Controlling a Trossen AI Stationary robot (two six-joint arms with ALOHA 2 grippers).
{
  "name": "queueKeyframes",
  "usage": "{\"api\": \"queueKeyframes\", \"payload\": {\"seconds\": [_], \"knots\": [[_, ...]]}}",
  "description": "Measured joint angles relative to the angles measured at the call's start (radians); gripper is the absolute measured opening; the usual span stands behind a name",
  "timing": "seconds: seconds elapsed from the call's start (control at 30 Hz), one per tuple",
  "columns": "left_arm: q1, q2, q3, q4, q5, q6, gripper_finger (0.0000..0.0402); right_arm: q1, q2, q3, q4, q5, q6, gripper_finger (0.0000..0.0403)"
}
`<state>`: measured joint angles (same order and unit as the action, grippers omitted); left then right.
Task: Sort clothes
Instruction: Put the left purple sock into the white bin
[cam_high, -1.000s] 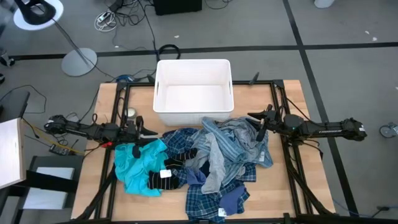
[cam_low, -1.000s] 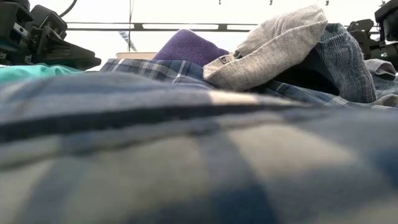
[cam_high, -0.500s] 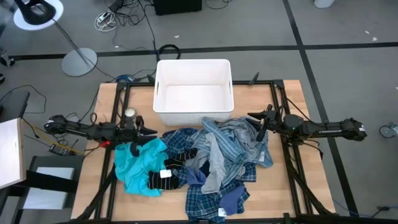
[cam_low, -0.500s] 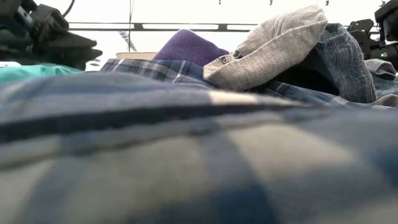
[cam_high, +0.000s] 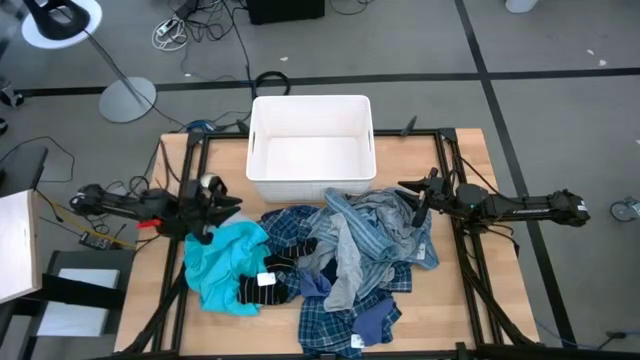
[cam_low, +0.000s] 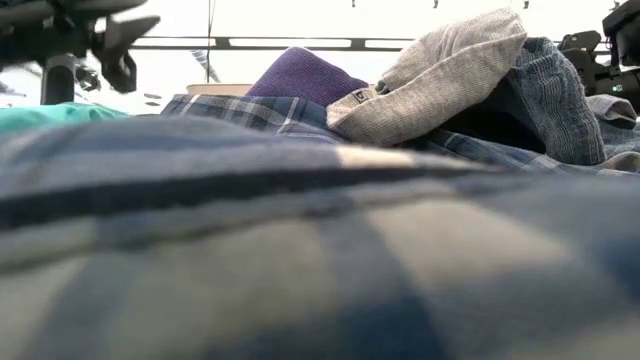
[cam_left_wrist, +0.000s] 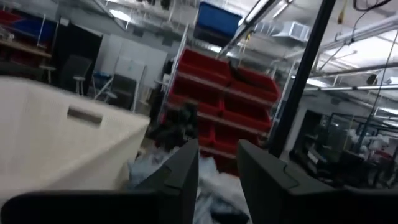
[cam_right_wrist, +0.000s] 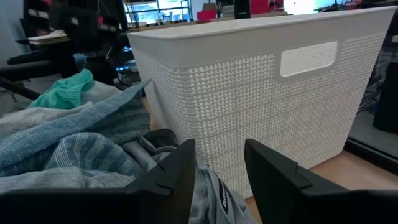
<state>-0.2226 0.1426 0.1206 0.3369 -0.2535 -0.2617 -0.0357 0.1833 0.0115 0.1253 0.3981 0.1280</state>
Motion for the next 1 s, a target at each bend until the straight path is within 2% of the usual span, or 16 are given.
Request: {"api": "queueKeyframes", "payload": {"seconds": [0.1, 0.2, 0.5, 0.67, 0.83, 1.0], "knots": [[-0.007, 0.072, 0.114, -0.096, 0.001, 0.022, 0.0115, 0.000, 0.000, 0.000, 0.000, 0.000, 0.000, 0.0142], [-0.024, 0.208, 0.250, -0.190, 0.002, 0.044, 0.0115, 0.000, 0.000, 0.000, 0.000, 0.000, 0.000, 0.0142], [-0.136, 0.856, 0.666, -0.467, -0.001, 0.044, 0.0115, 0.000, 0.000, 0.000, 0.000, 0.000, 0.000, 0.0142], [-0.187, 1.148, 0.892, -0.602, -0.003, 0.044, 0.0115, 0.000, 0.000, 0.000, 0.000, 0.000, 0.000, 0.0142], [-0.204, 1.351, 1.072, -0.732, 0.033, 0.037, 0.0115, 0.000, 0.000, 0.000, 0.001, 0.000, 0.000, 0.0142], [-0.205, 1.484, 1.166, -0.792, 0.090, 0.041, 0.0115, 0.000, 0.000, 0.000, 0.001, 0.000, 0.000, 0.0142]]}}
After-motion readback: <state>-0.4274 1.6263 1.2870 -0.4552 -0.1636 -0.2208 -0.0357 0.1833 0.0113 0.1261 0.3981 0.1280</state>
